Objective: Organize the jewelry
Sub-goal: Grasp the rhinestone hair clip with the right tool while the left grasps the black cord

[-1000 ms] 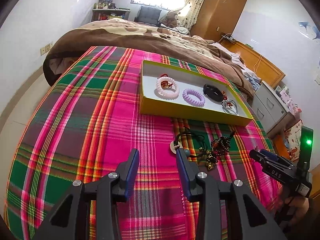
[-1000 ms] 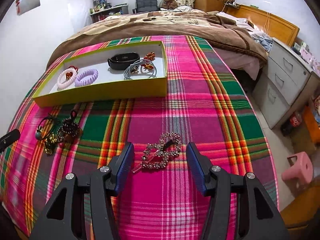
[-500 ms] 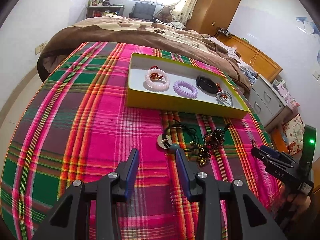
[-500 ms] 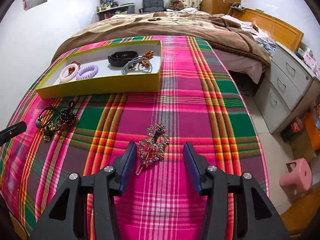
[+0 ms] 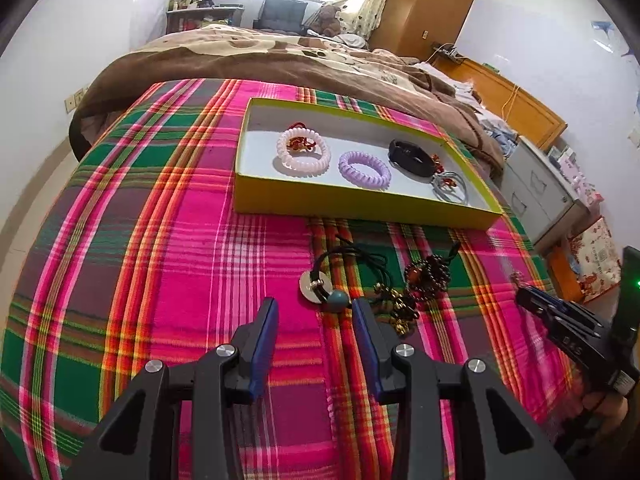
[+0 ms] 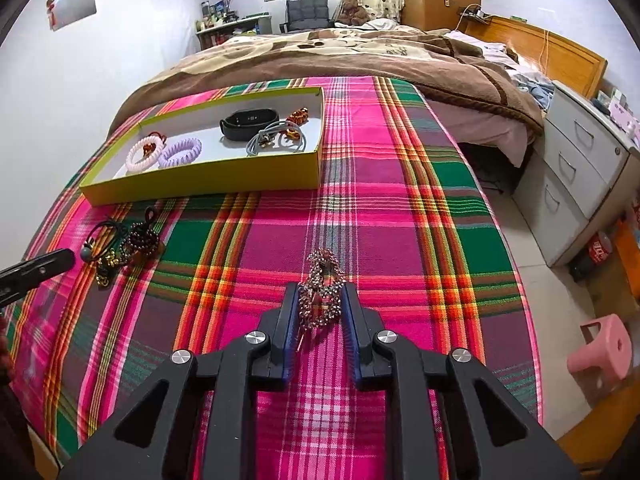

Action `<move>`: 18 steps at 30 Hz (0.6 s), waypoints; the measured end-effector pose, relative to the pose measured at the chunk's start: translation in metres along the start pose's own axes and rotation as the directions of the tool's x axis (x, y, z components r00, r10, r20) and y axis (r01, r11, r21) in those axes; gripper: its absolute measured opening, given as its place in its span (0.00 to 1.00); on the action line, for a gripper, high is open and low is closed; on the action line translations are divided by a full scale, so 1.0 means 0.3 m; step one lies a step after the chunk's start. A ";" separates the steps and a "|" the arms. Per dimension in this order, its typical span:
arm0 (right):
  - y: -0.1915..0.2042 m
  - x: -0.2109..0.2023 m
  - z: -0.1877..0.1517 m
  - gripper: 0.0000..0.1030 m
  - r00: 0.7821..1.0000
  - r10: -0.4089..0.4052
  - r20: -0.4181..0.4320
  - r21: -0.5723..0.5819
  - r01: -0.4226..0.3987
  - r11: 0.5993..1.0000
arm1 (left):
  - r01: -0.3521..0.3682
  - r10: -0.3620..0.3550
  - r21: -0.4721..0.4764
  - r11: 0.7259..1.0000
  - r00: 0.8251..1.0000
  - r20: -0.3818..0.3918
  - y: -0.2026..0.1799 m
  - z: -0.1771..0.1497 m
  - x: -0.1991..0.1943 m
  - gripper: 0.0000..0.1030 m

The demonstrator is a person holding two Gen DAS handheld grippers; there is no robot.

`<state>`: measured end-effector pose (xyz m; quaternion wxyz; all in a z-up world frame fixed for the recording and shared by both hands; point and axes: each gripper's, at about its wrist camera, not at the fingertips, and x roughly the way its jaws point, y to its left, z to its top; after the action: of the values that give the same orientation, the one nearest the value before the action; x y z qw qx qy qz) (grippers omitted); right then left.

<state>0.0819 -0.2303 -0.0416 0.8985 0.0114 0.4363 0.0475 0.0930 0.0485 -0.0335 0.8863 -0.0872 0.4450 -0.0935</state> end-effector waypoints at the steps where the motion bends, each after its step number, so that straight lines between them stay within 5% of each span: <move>1: -0.001 -0.003 -0.002 0.20 1.000 0.001 0.004 0.004 -0.001 1.000 | 0.000 0.000 0.003 1.000 1.000 -0.002 -0.003 0.005 0.006 0.37; 18: -0.006 -0.028 0.014 0.20 0.999 0.033 0.036 -0.004 -0.033 0.999 | -0.164 0.166 0.136 0.977 0.986 -0.008 -0.088 0.030 0.088 0.35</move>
<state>0.0802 -0.2329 -0.0325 0.9053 0.0178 0.4197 0.0627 0.1135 0.0171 -0.0423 0.8906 0.0111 0.4518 -0.0504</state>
